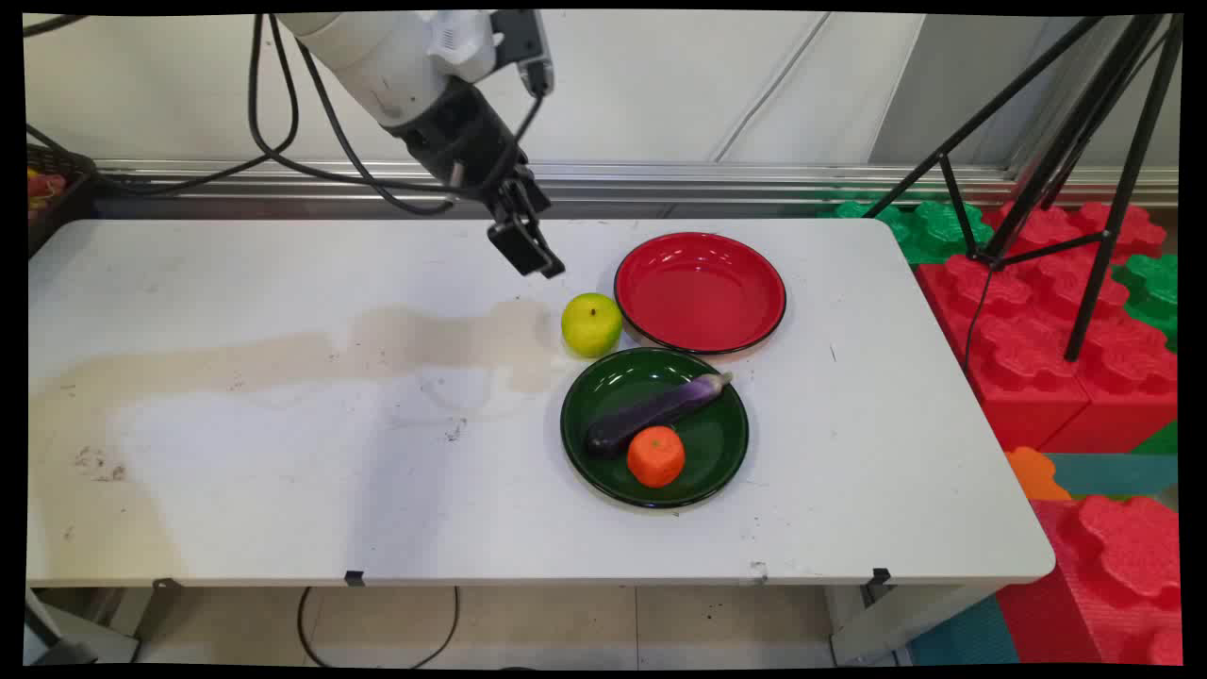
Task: Pick up the eggplant from the green plate
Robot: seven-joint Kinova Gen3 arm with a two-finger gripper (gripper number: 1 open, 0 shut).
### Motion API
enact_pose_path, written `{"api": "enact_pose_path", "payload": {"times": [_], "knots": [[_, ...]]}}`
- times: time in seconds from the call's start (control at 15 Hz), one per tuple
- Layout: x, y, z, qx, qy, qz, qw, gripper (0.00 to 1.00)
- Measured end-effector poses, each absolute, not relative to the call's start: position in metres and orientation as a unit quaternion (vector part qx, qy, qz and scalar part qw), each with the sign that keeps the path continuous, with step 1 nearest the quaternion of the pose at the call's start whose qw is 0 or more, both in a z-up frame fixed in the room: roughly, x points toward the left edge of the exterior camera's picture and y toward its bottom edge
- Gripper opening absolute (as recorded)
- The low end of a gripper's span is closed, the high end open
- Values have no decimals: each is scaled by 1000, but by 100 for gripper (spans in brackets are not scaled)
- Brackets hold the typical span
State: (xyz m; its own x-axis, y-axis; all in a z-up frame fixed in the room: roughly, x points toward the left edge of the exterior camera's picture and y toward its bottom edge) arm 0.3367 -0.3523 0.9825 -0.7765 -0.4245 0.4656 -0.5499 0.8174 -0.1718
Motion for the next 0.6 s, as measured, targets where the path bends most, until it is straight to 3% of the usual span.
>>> {"api": "enact_pose_path", "payload": {"times": [0.6], "knots": [[275, -322, 975, 294, -928, 141, 177, 100]]}}
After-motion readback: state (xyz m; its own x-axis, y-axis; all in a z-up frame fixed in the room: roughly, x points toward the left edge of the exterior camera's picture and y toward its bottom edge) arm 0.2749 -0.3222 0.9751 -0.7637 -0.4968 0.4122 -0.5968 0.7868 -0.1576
